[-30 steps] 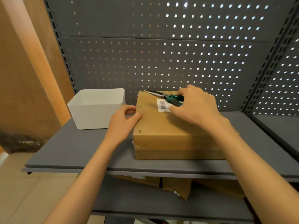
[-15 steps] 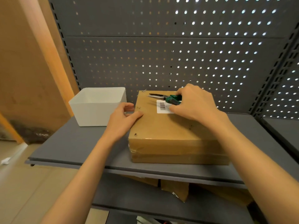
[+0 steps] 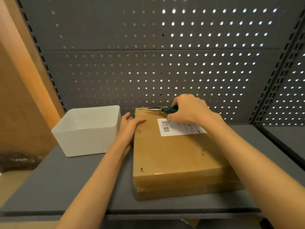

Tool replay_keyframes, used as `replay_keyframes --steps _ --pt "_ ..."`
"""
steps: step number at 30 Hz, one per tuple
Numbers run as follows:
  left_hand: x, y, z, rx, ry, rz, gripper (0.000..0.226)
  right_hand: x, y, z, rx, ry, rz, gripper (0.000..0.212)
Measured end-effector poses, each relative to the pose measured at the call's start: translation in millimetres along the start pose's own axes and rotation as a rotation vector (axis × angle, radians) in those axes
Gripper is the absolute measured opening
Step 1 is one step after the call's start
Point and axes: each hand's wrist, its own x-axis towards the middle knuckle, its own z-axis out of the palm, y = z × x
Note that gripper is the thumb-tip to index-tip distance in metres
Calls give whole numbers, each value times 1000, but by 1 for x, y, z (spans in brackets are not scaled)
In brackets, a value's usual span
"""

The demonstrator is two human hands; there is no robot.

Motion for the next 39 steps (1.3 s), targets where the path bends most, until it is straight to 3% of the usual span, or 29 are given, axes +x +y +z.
replay_keyframes --steps 5,6,9,11,13,15,17,22,27,34,39 --pt "21 -8 -5 -73 -103 -65 93 11 -2 4 21 -62 26 39" --pt "24 -9 -6 -88 -128 -67 84 13 -3 4 16 -63 25 37" --pt "28 -11 -3 -149 -161 -63 21 22 -7 8 -1 -53 6 42" --pt "31 -14 -2 -169 -146 -56 12 26 -9 10 -1 -60 4 43" --pt "34 -16 -2 -162 -146 -46 21 29 -12 12 -5 -65 -3 41" --pt "32 -16 -2 -149 -152 -43 49 28 -14 14 -10 -46 -21 38" --pt "30 -15 -1 -141 -143 -24 61 26 -14 16 -17 -22 -43 34" --pt "31 -17 0 -152 -113 12 22 23 -12 18 -35 2 -86 28" --pt "32 -17 -1 -134 -124 26 14 23 -9 20 -29 12 -104 30" --pt "34 -18 -3 -92 -125 18 52 22 -9 23 -49 47 -96 32" --pt "34 -18 -2 -96 -102 25 51 24 -8 24 -45 69 -95 31"
